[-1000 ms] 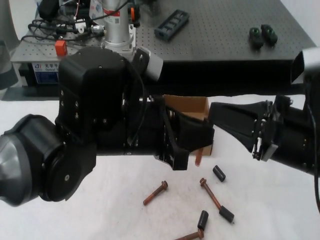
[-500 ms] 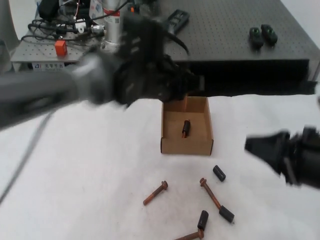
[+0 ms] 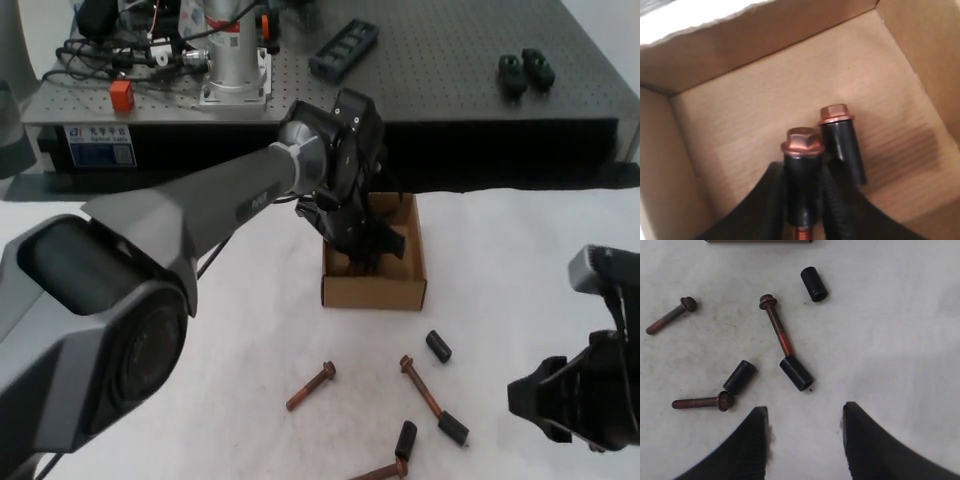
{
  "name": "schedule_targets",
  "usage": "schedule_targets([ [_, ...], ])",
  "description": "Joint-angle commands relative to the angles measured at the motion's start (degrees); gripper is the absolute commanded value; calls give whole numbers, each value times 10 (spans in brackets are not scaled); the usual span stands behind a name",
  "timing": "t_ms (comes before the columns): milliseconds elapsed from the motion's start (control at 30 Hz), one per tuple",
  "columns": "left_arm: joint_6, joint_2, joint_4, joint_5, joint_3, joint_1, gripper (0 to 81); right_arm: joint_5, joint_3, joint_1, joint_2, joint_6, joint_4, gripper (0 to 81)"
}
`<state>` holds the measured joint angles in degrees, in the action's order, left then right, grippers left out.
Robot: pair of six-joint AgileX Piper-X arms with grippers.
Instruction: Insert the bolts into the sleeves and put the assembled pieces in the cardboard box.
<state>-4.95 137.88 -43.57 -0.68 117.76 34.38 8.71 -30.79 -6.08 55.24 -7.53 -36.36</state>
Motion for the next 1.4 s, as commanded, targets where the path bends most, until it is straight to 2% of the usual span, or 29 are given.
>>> schedule_targets([
  [0,7,-4,-1,7,11,0,42,-18,-20,-6,31,28,-5,349],
  [167,7,-14,-10,7,11,0,230,-43,-90,-22,164,75,-5,349],
  [267,12,-37,-30,7,11,0,300,-58,-153,-30,259,104,-6,349],
  [533,20,-150,-123,82,-15,-6,265,-117,-314,-52,447,187,-67,349],
  [667,26,-226,-111,91,-124,-6,212,-115,-366,-54,500,193,-90,349],
  [800,29,-305,-39,88,-275,-6,214,-116,-383,-54,526,200,-95,345],
  [900,53,-340,-10,53,-351,-6,214,-117,-382,-54,536,200,-93,274],
  [1033,86,-350,-18,15,-400,-6,214,-118,-382,-54,545,203,-96,111],
  [1133,113,-348,-24,-36,-419,-6,252,-118,-382,-54,550,203,-101,34],
  [1200,136,-348,-17,-67,-426,-6,328,-118,-382,-54,549,203,-99,1],
  [1267,154,-346,-16,-81,-427,-6,391,-117,-382,-53,539,203,-93,29],
  [1367,198,-338,-18,-87,-427,-6,402,-114,-382,-45,505,203,-84,29],
])
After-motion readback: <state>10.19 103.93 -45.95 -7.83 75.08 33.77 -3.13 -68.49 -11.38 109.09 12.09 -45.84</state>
